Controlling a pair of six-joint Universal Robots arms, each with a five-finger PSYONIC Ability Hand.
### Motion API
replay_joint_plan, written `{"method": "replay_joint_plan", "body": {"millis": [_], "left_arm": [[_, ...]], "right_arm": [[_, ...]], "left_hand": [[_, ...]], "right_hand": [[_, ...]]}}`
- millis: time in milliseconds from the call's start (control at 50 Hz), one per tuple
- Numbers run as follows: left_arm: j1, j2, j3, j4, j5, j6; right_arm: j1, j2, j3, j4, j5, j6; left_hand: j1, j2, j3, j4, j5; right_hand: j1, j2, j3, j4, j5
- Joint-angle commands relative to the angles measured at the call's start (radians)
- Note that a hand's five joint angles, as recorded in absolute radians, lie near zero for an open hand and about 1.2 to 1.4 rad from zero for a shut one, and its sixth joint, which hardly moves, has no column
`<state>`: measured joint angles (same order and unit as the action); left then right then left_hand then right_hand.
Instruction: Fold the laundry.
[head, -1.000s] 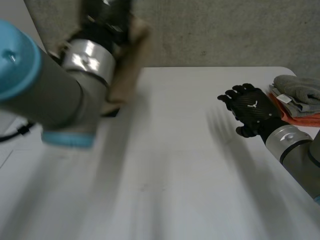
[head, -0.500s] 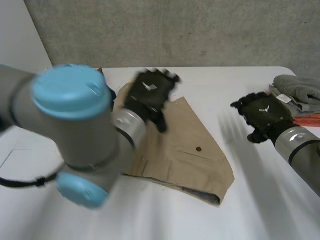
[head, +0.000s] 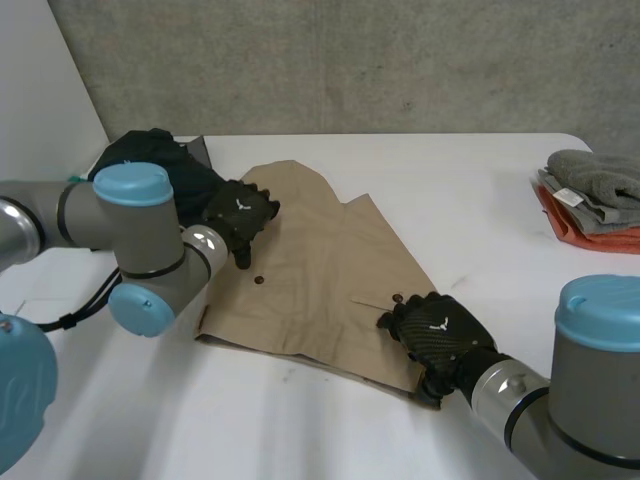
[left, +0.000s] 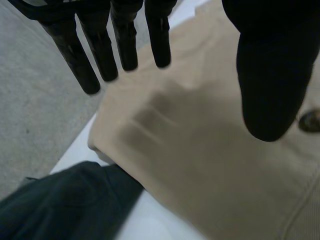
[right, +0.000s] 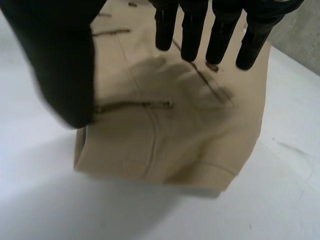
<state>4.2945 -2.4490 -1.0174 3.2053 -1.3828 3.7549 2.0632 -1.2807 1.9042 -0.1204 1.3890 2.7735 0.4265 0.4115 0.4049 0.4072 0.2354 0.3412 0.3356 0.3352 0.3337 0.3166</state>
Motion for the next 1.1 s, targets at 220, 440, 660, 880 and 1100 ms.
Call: {"method": "replay_joint_plan", "body": {"millis": [220, 440, 660, 880, 1100], "left_arm": [[-0.041, 0.388, -0.251, 0.100, -0.093, -0.136], [-0.091, 0.519, -0.409, 0.111, -0.097, -0.136], [-0.108, 0.516, -0.421, 0.122, -0.099, -0.136], [-0.113, 0.450, -0.386, 0.123, -0.101, -0.135], [-0.101, 0.439, -0.385, 0.134, -0.099, -0.135]], "right_arm": [[-0.107, 0.004, -0.088, -0.120, 0.188, -0.431], [-0.170, -0.046, -0.134, -0.192, 0.110, -0.469], [-0.377, 0.274, -0.496, -0.277, 0.104, -0.762], [-0.390, 0.429, -0.645, -0.315, 0.028, -0.669], [-0.356, 0.028, -0.456, 0.100, 0.185, -0.115]], "left_hand": [[0.970, 0.985, 0.991, 0.989, 0.986], [0.235, 0.250, 0.257, 0.255, 0.252], [-0.005, 0.011, 0.017, 0.015, 0.012], [-0.005, 0.010, 0.017, 0.015, 0.012], [-0.005, 0.011, 0.017, 0.015, 0.012]], "right_hand": [[1.055, 1.061, 1.061, 1.063, 0.905], [1.055, 1.061, 1.061, 1.063, 0.905], [1.055, 1.061, 1.061, 1.063, 0.905], [-0.167, -0.161, -0.161, -0.159, -0.317], [-0.167, -0.161, -0.161, -0.159, -0.317]]}}
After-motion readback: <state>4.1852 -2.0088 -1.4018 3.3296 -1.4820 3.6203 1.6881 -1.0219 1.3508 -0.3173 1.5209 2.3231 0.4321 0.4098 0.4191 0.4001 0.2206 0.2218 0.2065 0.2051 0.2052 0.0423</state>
